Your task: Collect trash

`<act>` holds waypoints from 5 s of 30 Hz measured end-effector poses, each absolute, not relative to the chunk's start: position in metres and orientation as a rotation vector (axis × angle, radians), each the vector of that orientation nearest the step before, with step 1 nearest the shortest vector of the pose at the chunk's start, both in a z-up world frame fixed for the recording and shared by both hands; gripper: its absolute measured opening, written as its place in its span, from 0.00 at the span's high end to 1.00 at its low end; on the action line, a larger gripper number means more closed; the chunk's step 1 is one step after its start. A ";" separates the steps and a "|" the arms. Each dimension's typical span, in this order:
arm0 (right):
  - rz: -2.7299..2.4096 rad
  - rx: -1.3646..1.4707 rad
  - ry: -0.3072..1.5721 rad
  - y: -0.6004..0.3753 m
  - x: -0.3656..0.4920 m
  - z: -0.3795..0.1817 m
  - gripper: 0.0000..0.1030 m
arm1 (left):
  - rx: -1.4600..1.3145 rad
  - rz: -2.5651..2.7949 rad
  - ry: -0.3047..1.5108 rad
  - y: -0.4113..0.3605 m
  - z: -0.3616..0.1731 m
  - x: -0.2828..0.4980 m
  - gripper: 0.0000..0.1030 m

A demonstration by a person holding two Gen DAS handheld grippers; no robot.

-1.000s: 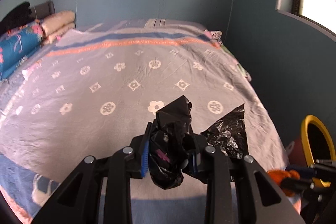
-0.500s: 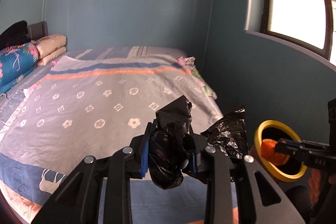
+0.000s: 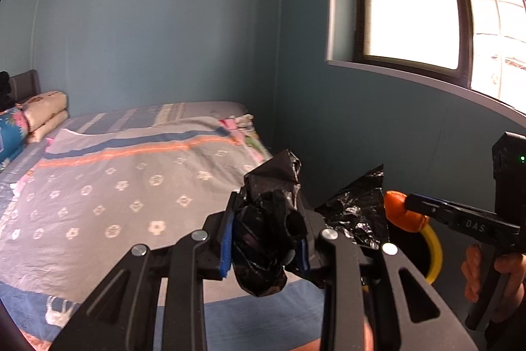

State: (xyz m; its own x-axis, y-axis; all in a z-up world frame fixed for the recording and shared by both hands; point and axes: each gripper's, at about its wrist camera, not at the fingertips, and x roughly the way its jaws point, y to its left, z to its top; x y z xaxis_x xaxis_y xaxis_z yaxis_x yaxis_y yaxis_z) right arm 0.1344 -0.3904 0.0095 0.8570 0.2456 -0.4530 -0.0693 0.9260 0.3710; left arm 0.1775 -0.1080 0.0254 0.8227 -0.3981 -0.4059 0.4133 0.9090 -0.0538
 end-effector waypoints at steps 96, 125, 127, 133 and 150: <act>0.072 0.451 0.633 -0.433 0.200 -0.031 0.54 | -0.070 -0.354 0.625 -0.131 -0.054 0.252 0.31; -0.041 0.183 0.381 -0.253 0.089 0.027 0.08 | -0.086 -0.067 0.352 0.032 -0.014 0.114 0.08; -0.048 0.179 0.380 -0.253 0.088 0.023 0.08 | -0.092 -0.072 0.359 0.032 -0.018 0.106 0.08; -0.063 0.183 0.372 -0.253 0.083 0.013 0.08 | -0.110 -0.067 0.336 0.033 -0.020 0.089 0.08; -0.064 0.203 0.390 -0.253 0.086 -0.004 0.08 | -0.114 -0.078 0.330 0.029 -0.022 0.085 0.08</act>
State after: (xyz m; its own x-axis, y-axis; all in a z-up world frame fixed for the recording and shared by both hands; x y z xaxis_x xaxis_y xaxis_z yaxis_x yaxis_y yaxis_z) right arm 0.0860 -0.2526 -0.0039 0.9230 -0.0233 -0.3841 0.1013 0.9777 0.1841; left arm 0.0850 0.0285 -0.0219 0.9433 -0.0945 -0.3182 0.0574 0.9906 -0.1240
